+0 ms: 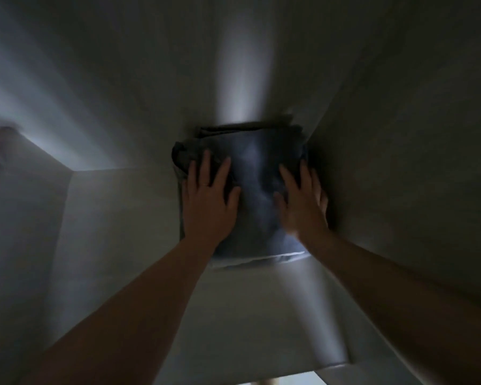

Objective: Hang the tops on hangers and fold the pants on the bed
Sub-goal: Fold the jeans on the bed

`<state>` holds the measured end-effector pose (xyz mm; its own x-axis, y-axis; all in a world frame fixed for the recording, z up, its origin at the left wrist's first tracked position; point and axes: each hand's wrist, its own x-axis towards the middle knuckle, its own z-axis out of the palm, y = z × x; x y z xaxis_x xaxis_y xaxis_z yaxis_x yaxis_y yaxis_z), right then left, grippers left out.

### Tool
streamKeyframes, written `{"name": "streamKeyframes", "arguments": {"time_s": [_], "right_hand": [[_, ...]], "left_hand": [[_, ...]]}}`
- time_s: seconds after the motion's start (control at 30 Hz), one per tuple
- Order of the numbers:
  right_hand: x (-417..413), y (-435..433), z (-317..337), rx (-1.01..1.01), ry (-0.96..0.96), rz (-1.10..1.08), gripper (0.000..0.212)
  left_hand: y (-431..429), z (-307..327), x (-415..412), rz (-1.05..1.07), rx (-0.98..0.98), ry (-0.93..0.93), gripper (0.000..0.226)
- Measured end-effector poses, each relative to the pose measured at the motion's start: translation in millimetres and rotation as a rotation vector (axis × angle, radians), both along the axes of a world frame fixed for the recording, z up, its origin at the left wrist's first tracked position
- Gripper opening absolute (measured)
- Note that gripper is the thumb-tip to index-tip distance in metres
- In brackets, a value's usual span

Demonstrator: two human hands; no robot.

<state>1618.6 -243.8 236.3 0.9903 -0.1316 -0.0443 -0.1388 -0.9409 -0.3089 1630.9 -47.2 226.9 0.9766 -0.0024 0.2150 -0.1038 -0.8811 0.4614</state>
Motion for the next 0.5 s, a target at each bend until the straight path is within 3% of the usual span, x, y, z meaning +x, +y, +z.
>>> {"name": "streamKeyframes", "arguments": {"time_s": [0.13, 0.37, 0.5], "right_hand": [[12.2, 0.0, -41.5, -0.076, 0.079, 0.011, 0.064], [27.5, -8.1, -80.5, -0.106, 0.044, 0.028, 0.066], [40.4, -4.2, -82.6, -0.114, 0.172, 0.083, 0.066]], "left_hand": [[-6.5, -45.7, 10.2, -0.059, 0.149, 0.206, 0.066], [-13.9, -89.2, 24.3, -0.035, 0.155, 0.144, 0.067], [-3.9, -87.3, 30.5, -0.058, 0.166, 0.257, 0.068]]}}
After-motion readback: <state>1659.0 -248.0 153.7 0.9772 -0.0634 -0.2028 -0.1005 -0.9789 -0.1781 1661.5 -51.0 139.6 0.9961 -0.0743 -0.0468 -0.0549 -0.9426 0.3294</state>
